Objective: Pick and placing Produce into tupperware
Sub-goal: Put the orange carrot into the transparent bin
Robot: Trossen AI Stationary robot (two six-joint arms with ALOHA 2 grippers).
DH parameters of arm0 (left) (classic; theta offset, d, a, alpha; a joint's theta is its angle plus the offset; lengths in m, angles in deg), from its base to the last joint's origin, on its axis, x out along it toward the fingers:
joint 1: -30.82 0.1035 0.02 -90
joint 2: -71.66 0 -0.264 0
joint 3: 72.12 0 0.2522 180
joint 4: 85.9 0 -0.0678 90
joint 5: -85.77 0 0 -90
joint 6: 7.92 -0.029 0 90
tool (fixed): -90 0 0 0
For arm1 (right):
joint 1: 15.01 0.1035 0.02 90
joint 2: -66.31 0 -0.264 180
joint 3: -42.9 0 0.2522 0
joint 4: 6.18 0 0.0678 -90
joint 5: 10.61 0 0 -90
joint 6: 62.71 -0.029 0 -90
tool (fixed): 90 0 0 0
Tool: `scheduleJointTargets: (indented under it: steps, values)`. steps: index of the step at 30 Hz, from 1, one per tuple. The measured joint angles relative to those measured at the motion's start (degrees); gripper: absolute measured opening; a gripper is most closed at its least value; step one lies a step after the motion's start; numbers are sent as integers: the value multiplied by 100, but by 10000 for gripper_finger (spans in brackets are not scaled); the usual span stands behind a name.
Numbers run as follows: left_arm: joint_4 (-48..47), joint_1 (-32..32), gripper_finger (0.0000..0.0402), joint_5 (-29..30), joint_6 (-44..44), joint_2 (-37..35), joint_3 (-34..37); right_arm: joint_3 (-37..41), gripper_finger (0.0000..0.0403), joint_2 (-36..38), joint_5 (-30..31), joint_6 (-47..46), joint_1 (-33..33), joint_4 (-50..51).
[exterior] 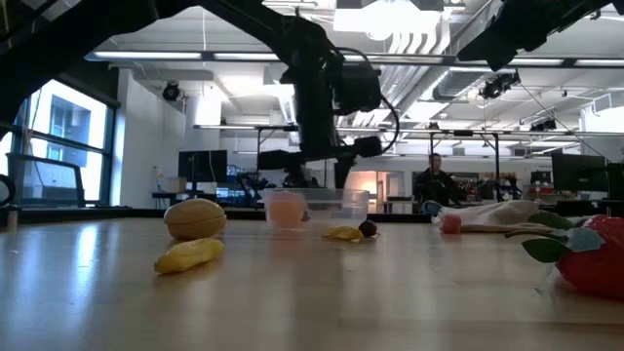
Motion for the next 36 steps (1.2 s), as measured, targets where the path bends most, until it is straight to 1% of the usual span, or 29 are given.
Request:
scheduleJointTargets:
  steps: [14, 24, 31, 33, 36]
  values:
    - [68, 2, 168, 152, -45, 0, -7, 0, 0, 0, -2, 0, 2, 7]
    - [69, 2, 219, 216, -44, -1, -6, 0, 0, 0, -2, 1, 2, 7]
    - [50, 2, 228, 219, -46, -2, -15, 0, 0, 0, -2, -1, 0, 7]
    - [-173, 2, 229, 216, -44, -2, -155, 0, 0, -1, -2, -1, 1, 7]
    - [-608, 2, 229, 216, -92, -11, -585, 0, 0, 0, -2, 0, 1, 7]
